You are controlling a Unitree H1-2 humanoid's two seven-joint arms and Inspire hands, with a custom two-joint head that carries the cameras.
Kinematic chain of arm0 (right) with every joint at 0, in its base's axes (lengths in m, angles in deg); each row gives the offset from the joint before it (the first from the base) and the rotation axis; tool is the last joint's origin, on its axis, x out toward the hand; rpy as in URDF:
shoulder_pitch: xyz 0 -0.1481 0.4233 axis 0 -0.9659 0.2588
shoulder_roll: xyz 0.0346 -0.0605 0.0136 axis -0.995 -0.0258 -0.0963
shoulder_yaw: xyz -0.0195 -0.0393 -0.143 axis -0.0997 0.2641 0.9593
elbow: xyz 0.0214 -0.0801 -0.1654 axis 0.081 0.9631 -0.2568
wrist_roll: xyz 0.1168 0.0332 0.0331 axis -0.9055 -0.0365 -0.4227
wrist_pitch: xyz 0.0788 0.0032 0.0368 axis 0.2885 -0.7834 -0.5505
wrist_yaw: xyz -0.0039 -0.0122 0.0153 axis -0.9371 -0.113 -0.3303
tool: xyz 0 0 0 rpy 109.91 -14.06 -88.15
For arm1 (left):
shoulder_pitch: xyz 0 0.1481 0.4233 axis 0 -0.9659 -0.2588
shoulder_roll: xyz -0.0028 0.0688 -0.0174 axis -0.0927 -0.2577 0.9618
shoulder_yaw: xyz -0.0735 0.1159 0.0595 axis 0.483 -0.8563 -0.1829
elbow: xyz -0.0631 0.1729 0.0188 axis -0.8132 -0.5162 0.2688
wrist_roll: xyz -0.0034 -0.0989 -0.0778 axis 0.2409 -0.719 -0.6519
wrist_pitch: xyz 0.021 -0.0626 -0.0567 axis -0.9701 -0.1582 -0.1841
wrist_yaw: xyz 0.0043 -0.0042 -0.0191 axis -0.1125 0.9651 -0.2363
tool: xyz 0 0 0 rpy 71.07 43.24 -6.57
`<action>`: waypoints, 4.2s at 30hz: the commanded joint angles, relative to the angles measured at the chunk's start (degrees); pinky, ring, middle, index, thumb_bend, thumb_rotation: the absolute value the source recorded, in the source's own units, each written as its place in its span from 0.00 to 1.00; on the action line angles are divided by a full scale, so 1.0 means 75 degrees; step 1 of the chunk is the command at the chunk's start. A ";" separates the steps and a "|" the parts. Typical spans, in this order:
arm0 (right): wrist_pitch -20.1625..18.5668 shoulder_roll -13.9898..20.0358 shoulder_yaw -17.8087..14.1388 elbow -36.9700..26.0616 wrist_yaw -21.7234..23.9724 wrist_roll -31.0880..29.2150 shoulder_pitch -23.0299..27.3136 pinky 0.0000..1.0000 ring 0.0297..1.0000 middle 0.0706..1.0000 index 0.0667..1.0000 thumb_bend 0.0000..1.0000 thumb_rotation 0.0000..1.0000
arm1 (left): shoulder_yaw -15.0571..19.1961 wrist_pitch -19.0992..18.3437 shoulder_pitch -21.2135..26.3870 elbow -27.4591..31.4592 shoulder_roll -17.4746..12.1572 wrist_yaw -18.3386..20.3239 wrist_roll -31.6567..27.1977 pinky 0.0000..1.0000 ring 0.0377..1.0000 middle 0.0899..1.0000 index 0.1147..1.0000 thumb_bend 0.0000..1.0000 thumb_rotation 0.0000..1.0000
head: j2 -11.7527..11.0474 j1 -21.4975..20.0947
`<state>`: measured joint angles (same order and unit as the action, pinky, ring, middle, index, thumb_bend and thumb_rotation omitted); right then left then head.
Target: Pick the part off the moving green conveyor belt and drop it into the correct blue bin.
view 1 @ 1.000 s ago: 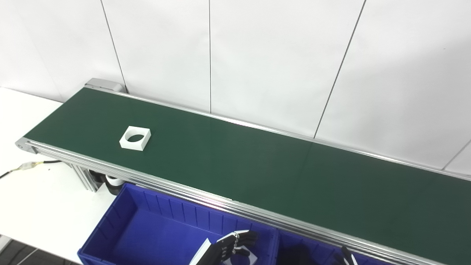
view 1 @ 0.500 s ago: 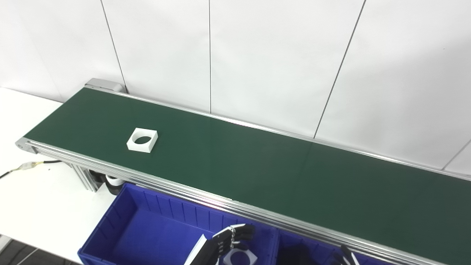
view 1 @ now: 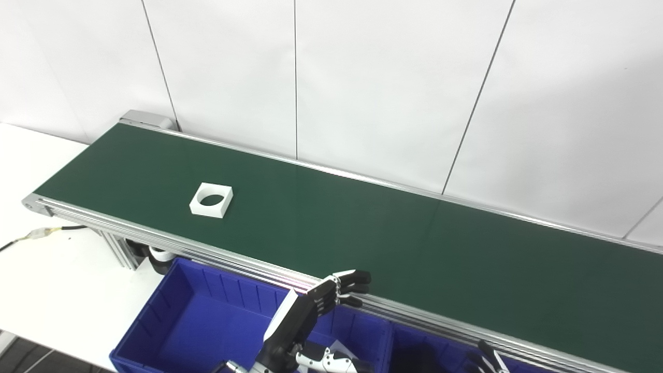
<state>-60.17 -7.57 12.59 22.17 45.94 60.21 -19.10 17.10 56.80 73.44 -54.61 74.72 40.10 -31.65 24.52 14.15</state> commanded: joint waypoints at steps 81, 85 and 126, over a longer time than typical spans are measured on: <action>0.0560 0.0313 0.0544 0.0338 -0.0581 -0.0139 0.0456 0.72 0.77 0.81 0.89 0.83 0.11 | 0.0778 -0.1865 0.4297 -0.2069 -0.2098 -0.0716 0.3139 0.87 0.91 0.91 0.88 0.83 0.32 | -0.0380 -0.0129; 0.0560 0.0336 0.0593 0.0356 -0.0612 -0.0119 0.0483 0.71 0.77 0.80 0.89 0.83 0.10 | 0.0715 -0.1888 0.4415 -0.2361 -0.2164 -0.0730 0.3213 0.87 0.92 0.92 0.88 0.83 0.30 | -0.0402 -0.0146; 0.0560 0.0361 0.0676 0.0181 -0.0765 -0.0223 0.0367 0.72 0.75 0.79 0.88 0.84 0.12 | -0.0344 -0.2621 0.5155 -0.4630 -0.2753 -0.1662 0.4953 0.90 0.90 0.94 0.88 0.64 0.00 | -0.0354 -0.0234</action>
<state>-59.47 -4.87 17.90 25.70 40.64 59.32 -16.38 14.31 37.87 109.53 -89.93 55.13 29.86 4.86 21.80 12.48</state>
